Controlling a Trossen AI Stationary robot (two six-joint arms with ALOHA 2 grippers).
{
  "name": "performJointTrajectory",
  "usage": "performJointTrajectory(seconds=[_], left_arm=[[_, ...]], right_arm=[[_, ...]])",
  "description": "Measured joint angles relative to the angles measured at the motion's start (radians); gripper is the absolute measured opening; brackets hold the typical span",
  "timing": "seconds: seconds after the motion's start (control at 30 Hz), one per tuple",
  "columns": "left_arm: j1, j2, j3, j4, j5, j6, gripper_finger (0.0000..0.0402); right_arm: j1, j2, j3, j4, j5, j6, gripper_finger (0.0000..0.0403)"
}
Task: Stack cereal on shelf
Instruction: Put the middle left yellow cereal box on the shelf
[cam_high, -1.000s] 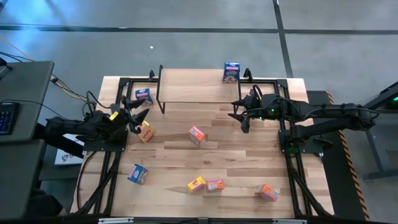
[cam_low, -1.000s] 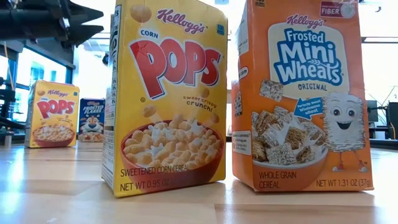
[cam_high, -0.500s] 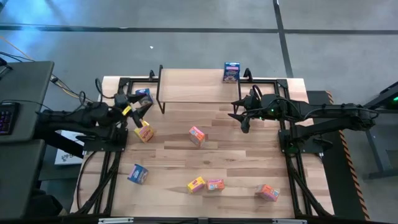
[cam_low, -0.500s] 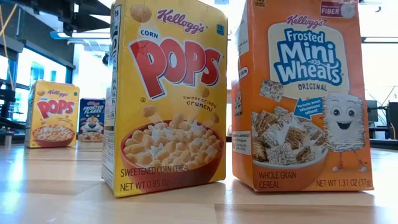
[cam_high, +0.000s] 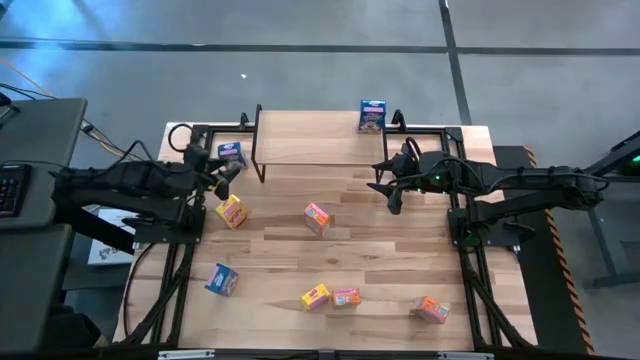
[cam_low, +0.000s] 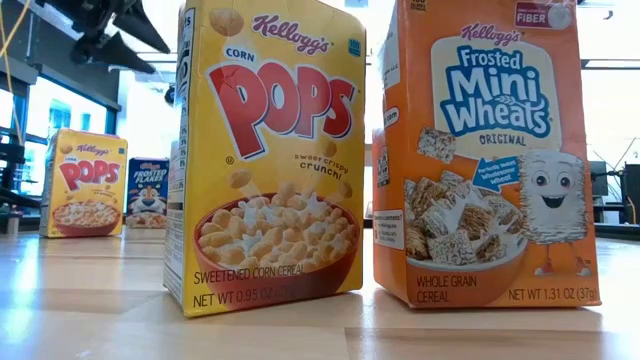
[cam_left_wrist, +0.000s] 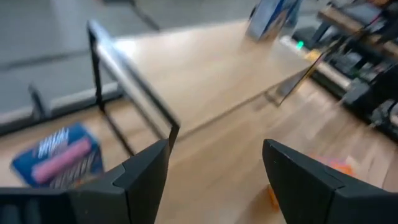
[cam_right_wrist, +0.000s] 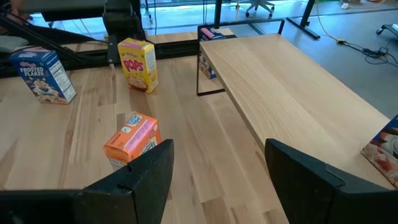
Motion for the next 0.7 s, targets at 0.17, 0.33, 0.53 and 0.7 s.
performJointTrajectory(seconds=[0.17,0.33,0.53,0.7], left_arm=[[0.000,0.063,0.044,-0.161,0.079,-0.157,0.0250],[0.000,0.113,0.056,-0.219,0.176,-0.215,0.0250],[0.000,0.163,0.057,-0.315,0.242,-0.266,0.0250],[0.000,0.188,0.057,-0.352,0.312,-0.295,0.0250]], right_arm=[[0.000,0.000,0.000,-0.011,0.000,0.000,0.0245],[0.000,0.001,0.000,-0.015,0.000,-0.006,0.0245],[0.000,0.001,0.000,-0.015,0.000,-0.023,0.0245],[0.000,0.001,0.000,-0.015,0.000,-0.042,0.0245]])
